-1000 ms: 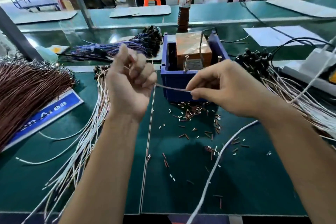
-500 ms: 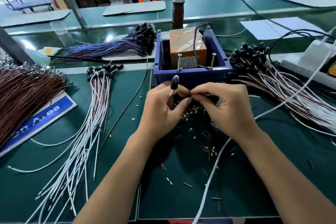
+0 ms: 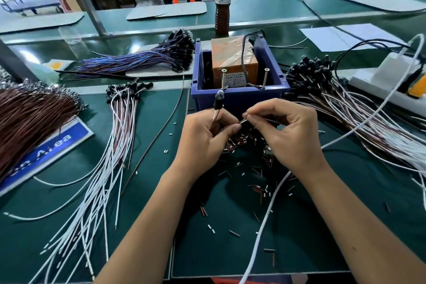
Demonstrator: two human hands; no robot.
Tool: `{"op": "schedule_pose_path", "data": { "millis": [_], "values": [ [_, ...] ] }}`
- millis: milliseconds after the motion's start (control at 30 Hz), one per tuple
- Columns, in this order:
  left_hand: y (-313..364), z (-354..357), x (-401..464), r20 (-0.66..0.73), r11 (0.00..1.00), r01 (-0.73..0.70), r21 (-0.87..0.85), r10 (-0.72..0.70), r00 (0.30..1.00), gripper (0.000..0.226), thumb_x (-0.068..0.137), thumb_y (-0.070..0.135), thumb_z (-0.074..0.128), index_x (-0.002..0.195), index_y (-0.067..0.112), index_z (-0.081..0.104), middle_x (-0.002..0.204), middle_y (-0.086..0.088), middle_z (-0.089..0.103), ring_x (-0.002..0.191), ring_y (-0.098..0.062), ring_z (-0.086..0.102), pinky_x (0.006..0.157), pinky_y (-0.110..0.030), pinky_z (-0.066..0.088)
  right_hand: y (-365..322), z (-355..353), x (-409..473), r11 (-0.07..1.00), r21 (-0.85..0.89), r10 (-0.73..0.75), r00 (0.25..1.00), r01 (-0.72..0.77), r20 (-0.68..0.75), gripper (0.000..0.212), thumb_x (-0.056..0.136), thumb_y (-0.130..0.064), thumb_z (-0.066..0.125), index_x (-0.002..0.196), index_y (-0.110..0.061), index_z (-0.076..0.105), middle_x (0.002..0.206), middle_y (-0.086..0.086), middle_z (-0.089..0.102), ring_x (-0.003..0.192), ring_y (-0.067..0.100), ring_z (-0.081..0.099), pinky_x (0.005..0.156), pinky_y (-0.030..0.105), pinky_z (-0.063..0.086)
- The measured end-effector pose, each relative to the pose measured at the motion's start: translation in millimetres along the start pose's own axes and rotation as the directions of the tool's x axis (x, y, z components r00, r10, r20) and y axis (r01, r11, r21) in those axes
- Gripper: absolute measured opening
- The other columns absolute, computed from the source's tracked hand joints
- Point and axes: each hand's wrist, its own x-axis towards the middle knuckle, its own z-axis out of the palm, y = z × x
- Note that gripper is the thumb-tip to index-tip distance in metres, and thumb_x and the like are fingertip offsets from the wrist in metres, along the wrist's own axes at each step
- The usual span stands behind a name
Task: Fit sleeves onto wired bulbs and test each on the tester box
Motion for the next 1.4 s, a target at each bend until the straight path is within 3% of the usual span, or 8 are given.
{"op": "schedule_pose_path", "data": {
  "millis": [167, 267, 400, 567, 733, 900, 1133, 1400],
  "values": [
    [-6.6, -11.9, -6.9, -0.006, 0.992, 0.093, -0.085, -0.094, 0.996, 0.009, 0.086, 0.01, 0.08, 0.082, 0.017, 0.075, 0.073, -0.006, 0.073, 0.064, -0.025, 0.065, 0.059, -0.037, 0.05, 5.3, -25.5, 8.8, 0.98, 0.184, 0.094, 0.992, -0.078, -0.083, 0.007, 0.09, 0.002, 0.077, 0.095, -0.003, 0.076, 0.088, 0.003, 0.08, 0.058, 0.022, 0.07, 0.058, 0.027, 0.058],
    [-6.4, -18.4, -8.8, -0.009, 0.978, 0.139, -0.158, -0.142, 0.99, 0.012, 0.087, 0.008, 0.08, 0.082, 0.017, 0.076, 0.077, -0.004, 0.077, 0.068, -0.011, 0.068, 0.062, -0.02, 0.051, 12.9, -43.7, 9.2, 0.976, 0.108, 0.176, 0.975, -0.191, 0.137, 0.014, 0.089, -0.015, 0.081, 0.102, -0.011, 0.076, 0.081, 0.007, 0.079, 0.049, 0.022, 0.063, 0.05, 0.028, 0.054],
    [-4.4, -18.4, -7.2, -0.005, 0.97, 0.156, -0.186, -0.16, 0.987, 0.013, 0.088, 0.002, 0.079, 0.083, 0.014, 0.076, 0.076, 0.0, 0.077, 0.066, -0.001, 0.067, 0.064, -0.011, 0.047, 21.5, -58.3, 7.9, 0.889, 0.168, 0.316, 0.837, -0.425, 0.447, 0.033, 0.091, -0.025, 0.075, 0.123, -0.025, 0.069, 0.082, 0.016, 0.077, 0.052, 0.018, 0.055, 0.049, 0.022, 0.047],
    [-2.5, -20.5, -7.4, 0.0, 0.934, 0.181, -0.307, -0.19, 0.982, 0.012, 0.089, 0.009, 0.076, 0.081, 0.018, 0.076, 0.077, -0.005, 0.077, 0.059, 0.001, 0.06, 0.059, -0.01, 0.044, 20.6, -73.0, 6.7, 0.742, 0.506, 0.09, 0.814, -0.439, 0.574, 0.023, 0.098, -0.028, 0.069, 0.111, -0.01, 0.075, 0.106, 0.022, 0.076, 0.063, 0.022, 0.065, 0.053, 0.026, 0.041],
    [1.9, -19.2, -6.6, 0.005, 0.831, 0.175, -0.528, -0.203, 0.979, 0.007, 0.085, 0.023, 0.078, 0.083, 0.017, 0.076, 0.084, -0.01, 0.076, 0.048, -0.003, 0.045, 0.048, -0.013, 0.036, 16.5, -59.1, 6.2, 0.426, 0.773, -0.11, 0.822, -0.469, 0.559, 0.036, 0.103, -0.018, 0.056, 0.135, -0.007, 0.067, 0.134, 0.02, 0.068, 0.083, 0.022, 0.071, 0.075, 0.028, 0.054],
    [9.9, -17.2, -7.1, 0.078, 0.724, 0.196, -0.662, -0.193, 0.978, 0.005, 0.083, 0.02, 0.075, 0.082, 0.021, 0.08, 0.105, -0.007, 0.077, 0.046, -0.001, 0.037, 0.046, -0.014, 0.027, 9.1, -33.9, 4.0, 0.56, 0.7, 0.079, 0.87, -0.443, 0.487, 0.031, 0.104, -0.032, 0.059, 0.123, -0.013, 0.074, 0.122, 0.016, 0.075, 0.073, 0.019, 0.072, 0.055, 0.02, 0.049],
    [19.9, -22.5, -7.9, 0.197, 0.635, 0.256, -0.729, -0.163, 0.967, 0.001, 0.084, 0.019, 0.079, 0.083, 0.02, 0.079, 0.119, -0.018, 0.074, 0.047, -0.005, 0.021, 0.045, -0.015, 0.021, 2.1, -18.6, -1.2, 0.745, 0.38, 0.23, 0.746, -0.548, 0.624, 0.059, 0.104, -0.061, 0.048, 0.076, -0.014, 0.071, 0.045, 0.007, 0.055, 0.033, 0.015, 0.041, 0.038, 0.024, 0.029],
    [24.4, -10.2, -9.1, 0.338, 0.648, 0.397, -0.65, -0.221, 0.915, 0.021, 0.092, 0.011, 0.064, 0.079, 0.019, 0.077, 0.124, -0.019, 0.073, 0.041, 0.002, 0.03, 0.043, -0.014, 0.022, -9.8, -5.7, -5.5, 0.83, 0.082, 0.294, 0.558, -0.551, 0.776, 0.058, 0.107, -0.051, 0.044, 0.069, -0.016, 0.069, 0.042, 0.005, 0.05, 0.033, 0.014, 0.035, 0.039, 0.022, 0.03]
  ]
}}
